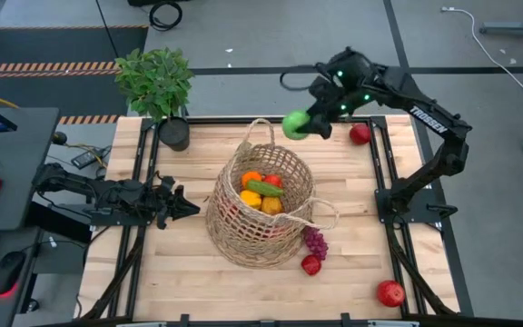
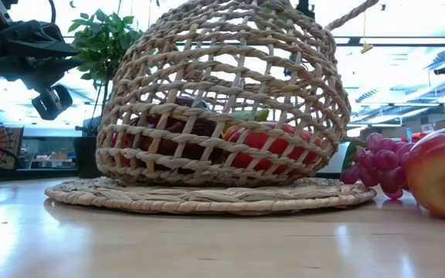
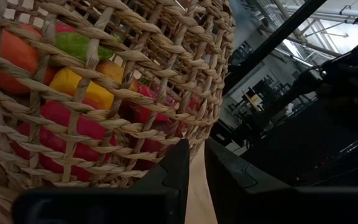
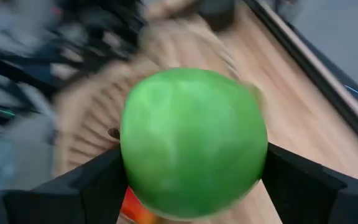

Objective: Build produce basket
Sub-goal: Put the green apple into the brown basket

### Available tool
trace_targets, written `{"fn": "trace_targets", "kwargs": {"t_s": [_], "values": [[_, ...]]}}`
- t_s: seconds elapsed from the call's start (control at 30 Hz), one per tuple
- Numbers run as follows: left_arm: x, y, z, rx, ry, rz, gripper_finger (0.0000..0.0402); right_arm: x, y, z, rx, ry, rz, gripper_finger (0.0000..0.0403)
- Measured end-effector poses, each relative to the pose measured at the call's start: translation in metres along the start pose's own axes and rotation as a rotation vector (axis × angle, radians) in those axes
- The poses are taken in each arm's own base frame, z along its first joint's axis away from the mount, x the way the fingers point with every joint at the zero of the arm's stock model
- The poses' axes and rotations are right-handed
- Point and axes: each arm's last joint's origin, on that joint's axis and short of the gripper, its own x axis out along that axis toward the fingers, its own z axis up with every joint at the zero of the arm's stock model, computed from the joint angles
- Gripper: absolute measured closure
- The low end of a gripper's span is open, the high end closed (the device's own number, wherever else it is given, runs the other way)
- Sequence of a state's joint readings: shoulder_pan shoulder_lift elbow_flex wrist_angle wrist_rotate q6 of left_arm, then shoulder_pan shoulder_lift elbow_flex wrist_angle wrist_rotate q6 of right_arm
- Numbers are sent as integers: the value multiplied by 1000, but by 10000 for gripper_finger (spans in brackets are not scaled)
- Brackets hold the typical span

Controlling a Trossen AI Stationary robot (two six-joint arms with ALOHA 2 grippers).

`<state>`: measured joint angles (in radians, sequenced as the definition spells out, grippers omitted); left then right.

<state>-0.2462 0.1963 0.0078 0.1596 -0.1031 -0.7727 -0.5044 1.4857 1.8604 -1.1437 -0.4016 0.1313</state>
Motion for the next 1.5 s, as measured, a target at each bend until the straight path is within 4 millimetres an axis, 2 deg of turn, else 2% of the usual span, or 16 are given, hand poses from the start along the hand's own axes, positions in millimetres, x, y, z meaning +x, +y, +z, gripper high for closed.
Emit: {"fn": "trace_targets", "kwargs": {"t_s": [0.23,0.6,0.73,0.97,1.03,1.23,1.5], "values": [[0,0,0,0,0,0,339,-11,12,27,69,-205,300,70],[0,0,0,-1,0,0,344,-37,33,67,160,-555,588,69],[0,0,0,0,0,0,341,-45,37,74,168,-643,625,69],[0,0,0,-1,0,0,342,-46,37,74,147,-651,636,70],[0,0,0,0,0,0,344,-47,39,73,83,-623,669,70],[0,0,0,0,0,0,340,-47,44,67,-259,-525,800,70],[0,0,0,0,0,0,344,-43,42,64,-661,-657,674,70]]}}
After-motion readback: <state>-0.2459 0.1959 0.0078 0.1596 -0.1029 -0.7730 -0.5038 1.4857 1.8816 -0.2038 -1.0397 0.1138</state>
